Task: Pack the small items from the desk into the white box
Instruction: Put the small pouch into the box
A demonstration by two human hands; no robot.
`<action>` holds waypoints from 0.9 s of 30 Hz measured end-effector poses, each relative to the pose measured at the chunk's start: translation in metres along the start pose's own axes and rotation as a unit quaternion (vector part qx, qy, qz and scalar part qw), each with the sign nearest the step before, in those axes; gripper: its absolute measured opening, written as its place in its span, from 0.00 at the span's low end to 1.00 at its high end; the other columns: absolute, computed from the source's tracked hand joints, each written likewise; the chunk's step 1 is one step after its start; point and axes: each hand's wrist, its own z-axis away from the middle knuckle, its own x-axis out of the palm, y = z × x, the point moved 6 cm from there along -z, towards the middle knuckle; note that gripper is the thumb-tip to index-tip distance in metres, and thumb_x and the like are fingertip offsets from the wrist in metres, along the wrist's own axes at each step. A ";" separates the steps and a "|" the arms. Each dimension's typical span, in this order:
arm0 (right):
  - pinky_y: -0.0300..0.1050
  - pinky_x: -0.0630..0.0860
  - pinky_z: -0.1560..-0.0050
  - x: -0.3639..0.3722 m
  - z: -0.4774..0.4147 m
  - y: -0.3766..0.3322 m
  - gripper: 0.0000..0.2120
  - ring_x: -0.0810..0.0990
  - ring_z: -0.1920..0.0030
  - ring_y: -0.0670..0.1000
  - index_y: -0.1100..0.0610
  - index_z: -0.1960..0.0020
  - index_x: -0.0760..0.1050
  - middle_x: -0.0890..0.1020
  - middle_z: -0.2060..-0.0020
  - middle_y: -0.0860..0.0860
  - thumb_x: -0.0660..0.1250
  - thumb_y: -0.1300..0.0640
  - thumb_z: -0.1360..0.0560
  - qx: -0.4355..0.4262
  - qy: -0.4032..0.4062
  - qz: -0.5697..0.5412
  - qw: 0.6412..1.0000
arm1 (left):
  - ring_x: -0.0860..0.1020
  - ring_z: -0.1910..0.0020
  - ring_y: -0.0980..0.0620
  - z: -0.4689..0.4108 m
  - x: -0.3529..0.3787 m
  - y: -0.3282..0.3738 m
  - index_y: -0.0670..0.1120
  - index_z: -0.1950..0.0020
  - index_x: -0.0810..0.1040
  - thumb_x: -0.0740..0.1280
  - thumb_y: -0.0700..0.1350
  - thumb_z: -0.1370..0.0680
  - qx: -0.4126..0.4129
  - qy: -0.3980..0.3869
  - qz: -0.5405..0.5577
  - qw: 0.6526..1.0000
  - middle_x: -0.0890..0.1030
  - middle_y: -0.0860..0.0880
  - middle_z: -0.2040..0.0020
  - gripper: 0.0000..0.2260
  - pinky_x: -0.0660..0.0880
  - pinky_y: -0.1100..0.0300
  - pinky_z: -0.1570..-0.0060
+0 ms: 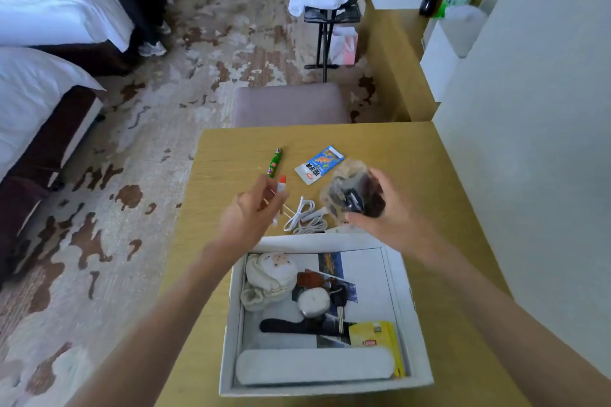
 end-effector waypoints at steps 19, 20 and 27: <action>0.52 0.71 0.41 0.063 0.072 0.037 0.30 0.71 0.36 0.59 0.59 0.27 0.61 0.67 0.31 0.57 0.67 0.52 0.26 -0.175 -0.177 0.554 0.794 | 0.79 0.49 0.51 0.128 0.071 -0.016 0.54 0.48 0.77 0.63 0.57 0.24 0.040 -0.166 -0.313 0.934 0.81 0.54 0.47 0.10 0.74 0.57 0.56; 0.52 0.71 0.42 0.065 0.072 0.036 0.26 0.70 0.36 0.59 0.59 0.31 0.65 0.68 0.33 0.57 0.67 0.53 0.26 -0.178 -0.175 0.568 0.785 | 0.79 0.49 0.51 0.127 0.076 -0.015 0.55 0.48 0.77 0.62 0.57 0.24 0.054 -0.179 -0.323 0.928 0.81 0.54 0.47 0.10 0.73 0.56 0.56; 0.54 0.72 0.45 0.073 0.074 0.032 0.21 0.70 0.38 0.59 0.58 0.36 0.68 0.71 0.39 0.57 0.68 0.61 0.27 -0.121 -0.173 0.609 0.765 | 0.79 0.52 0.46 0.133 0.121 -0.023 0.49 0.50 0.79 0.65 0.55 0.24 0.119 -0.305 -0.382 0.864 0.82 0.48 0.52 0.11 0.73 0.55 0.58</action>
